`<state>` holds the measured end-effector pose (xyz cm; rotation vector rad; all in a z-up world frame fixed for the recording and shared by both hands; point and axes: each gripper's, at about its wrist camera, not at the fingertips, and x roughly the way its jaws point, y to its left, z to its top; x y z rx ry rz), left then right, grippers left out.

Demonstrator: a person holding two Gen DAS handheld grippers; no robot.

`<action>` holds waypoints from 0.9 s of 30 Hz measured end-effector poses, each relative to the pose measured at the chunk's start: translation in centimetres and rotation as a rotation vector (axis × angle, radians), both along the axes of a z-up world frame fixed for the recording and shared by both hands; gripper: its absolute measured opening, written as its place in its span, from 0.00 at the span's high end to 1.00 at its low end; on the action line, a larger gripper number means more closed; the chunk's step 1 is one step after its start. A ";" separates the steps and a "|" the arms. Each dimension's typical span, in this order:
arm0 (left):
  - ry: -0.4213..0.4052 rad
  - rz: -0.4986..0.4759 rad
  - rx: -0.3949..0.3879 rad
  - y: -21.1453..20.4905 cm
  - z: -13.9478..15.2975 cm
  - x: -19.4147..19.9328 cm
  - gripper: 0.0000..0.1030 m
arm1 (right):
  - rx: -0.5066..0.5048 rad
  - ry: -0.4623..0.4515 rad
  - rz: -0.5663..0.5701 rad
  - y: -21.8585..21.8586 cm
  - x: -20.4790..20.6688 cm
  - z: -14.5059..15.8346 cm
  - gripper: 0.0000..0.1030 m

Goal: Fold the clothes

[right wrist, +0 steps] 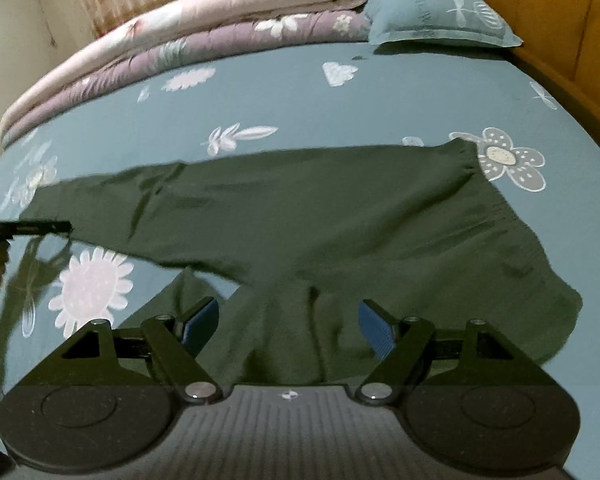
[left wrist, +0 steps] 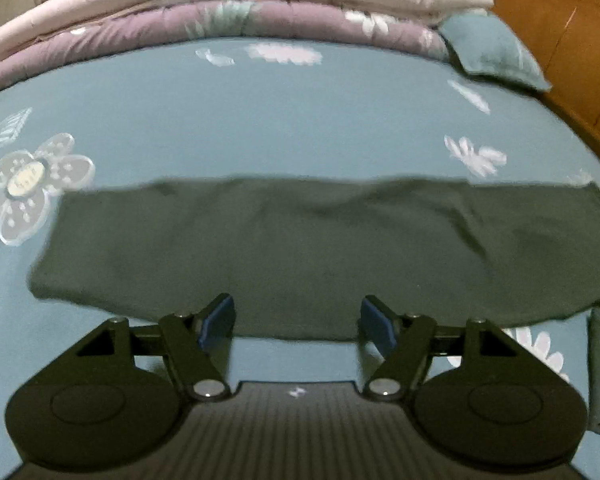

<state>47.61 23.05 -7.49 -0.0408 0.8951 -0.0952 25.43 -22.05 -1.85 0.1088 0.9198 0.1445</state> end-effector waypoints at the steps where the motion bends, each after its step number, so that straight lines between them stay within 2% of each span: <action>1: 0.001 0.007 -0.003 0.7 -0.1 0.2 0.30 | -0.005 0.004 0.006 0.5 -0.1 0.1 0.21; 6: 0.005 0.043 -0.016 4.4 -0.5 1.4 0.31 | -0.041 0.012 0.051 3.0 0.0 0.8 0.20; 9: 0.013 0.110 0.002 6.0 -0.7 1.5 0.31 | -0.048 0.008 0.073 3.9 -0.5 1.3 0.20; 12: 0.045 0.148 0.071 5.4 0.5 1.4 0.33 | -0.044 -0.004 0.073 3.7 -1.3 1.6 0.16; 15: 0.034 0.073 0.053 3.4 1.8 -0.3 0.33 | -0.018 0.006 0.024 2.1 -2.3 0.7 0.14; 18: 0.017 -0.025 0.016 -0.4 2.7 -2.7 0.33 | 0.015 0.029 -0.033 0.4 -3.3 -0.5 0.14; 23: -0.011 -0.270 -0.087 -9.6 3.9 -7.7 0.33 | 0.049 0.048 -0.071 -2.6 -5.0 -1.9 0.14; 27: -0.030 -0.478 -0.113 -16.7 4.4 -12.7 0.31 | 0.090 0.032 -0.066 -5.6 -5.6 -2.9 0.14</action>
